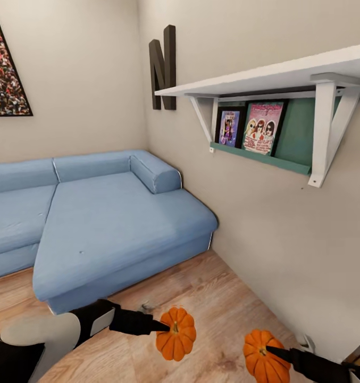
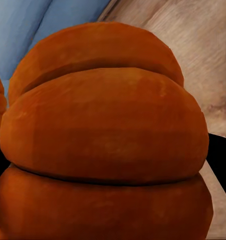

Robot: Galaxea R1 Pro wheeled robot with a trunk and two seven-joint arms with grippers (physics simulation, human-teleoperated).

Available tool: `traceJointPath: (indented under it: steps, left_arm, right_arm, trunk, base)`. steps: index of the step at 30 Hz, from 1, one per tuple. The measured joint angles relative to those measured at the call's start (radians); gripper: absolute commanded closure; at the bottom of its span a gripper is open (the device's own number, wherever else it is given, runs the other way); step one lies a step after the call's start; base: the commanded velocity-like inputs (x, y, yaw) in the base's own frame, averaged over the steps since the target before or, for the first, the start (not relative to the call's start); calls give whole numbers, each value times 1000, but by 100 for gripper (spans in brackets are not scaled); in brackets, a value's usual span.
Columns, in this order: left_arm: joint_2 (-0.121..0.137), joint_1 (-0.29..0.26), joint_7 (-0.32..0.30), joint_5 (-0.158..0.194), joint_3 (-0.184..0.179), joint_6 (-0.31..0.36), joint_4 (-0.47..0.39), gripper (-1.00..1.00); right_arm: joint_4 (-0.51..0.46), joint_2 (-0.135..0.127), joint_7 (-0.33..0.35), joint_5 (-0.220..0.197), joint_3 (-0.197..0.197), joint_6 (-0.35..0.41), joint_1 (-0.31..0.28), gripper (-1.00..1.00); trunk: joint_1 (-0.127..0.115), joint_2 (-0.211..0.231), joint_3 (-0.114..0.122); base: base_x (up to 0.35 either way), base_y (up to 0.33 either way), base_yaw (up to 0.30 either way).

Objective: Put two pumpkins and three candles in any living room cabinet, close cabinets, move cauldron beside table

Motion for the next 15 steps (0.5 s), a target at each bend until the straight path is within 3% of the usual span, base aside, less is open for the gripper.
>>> traceJointPath:
  steps: [5, 9, 15]
  left_arm:
    - [1, 48, 1, -1, -7, -16, 6, 100]
    - [1, 88, 0, -1, -5, -62, 48, 100]
    - [0, 122, -2, -1, -2, -70, 62, 100]
  right_arm:
    - [38, 0, 13, 40, 8, -52, 2, 100]
    - [46, -1, 96, 47, 2, -64, 2, 100]
    - [75, -1, 118, 49, 2, -106, 9, 100]
  trunk:
    - [-19, 35, 8]
    - [-35, 63, 14]
    - [-58, 105, 23]
  base:
    - [0, 0, 0]
    - [0, 0, 0]
    - [0, 0, 0]
